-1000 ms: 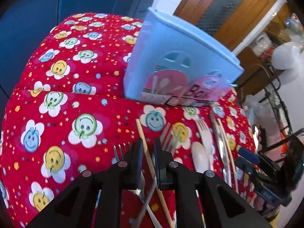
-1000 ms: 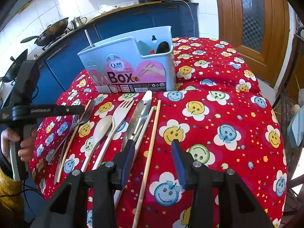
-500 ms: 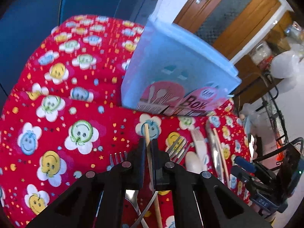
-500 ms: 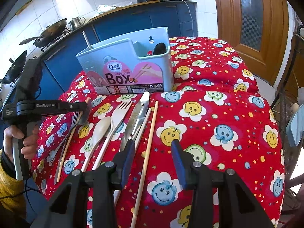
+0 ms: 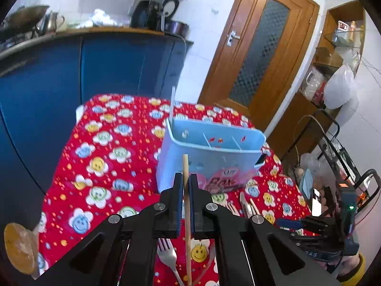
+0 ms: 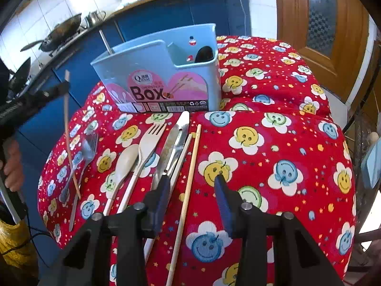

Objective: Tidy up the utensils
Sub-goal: 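Close the right tool on a wooden chopstick while the left tool holds its chopstick raised, then carry both wooden chopsticks upright over the blue box with both tools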

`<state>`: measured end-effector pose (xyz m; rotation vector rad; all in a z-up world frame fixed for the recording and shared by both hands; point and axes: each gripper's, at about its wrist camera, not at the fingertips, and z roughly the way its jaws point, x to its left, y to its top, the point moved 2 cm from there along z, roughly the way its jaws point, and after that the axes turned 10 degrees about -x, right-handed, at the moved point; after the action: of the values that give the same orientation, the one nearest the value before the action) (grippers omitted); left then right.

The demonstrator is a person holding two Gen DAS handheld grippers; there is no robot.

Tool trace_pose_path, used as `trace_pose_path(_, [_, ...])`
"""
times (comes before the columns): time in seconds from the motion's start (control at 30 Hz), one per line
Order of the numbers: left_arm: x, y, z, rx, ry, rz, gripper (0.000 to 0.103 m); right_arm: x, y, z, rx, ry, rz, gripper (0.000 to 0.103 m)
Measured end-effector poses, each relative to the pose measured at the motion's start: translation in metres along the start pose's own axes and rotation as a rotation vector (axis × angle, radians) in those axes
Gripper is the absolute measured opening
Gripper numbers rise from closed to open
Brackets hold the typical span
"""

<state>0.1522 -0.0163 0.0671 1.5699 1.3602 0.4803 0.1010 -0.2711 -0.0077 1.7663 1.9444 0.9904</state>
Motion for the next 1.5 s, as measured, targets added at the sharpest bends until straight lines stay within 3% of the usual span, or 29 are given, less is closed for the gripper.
trace_pose_path(0.17, [-0.001,0.006,-0.012,-0.049,0.007,0.016,0.004,-0.001,0.010,0.016,0.082,-0.014,-0.019,0.024])
trace_pose_path(0.47, [-0.002,0.010,-0.023,-0.082,0.012,0.035,0.004,0.003,0.028,0.046,0.219,-0.031,-0.066,0.020])
trace_pose_path(0.6, [-0.003,0.011,-0.026,-0.093,0.007,0.036,0.004,0.006,0.035,0.052,0.246,-0.035,-0.080,0.020])
trace_pose_path(0.7, [-0.005,0.011,-0.028,-0.099,0.001,0.033,0.004,0.002,0.036,0.053,0.227,-0.040,-0.061,0.009])
trace_pose_path(0.87, [-0.006,0.011,-0.029,-0.103,0.001,0.033,0.004,-0.011,0.032,0.040,0.143,0.003,0.023,0.006])
trace_pose_path(1.03, [-0.008,0.019,-0.037,-0.141,0.003,0.034,0.004,-0.012,0.034,0.004,-0.017,0.055,0.063,0.006])
trace_pose_path(1.5, [-0.022,0.083,-0.042,-0.312,0.036,0.065,0.004,0.009,0.087,-0.073,-0.459,0.128,0.033,0.006])
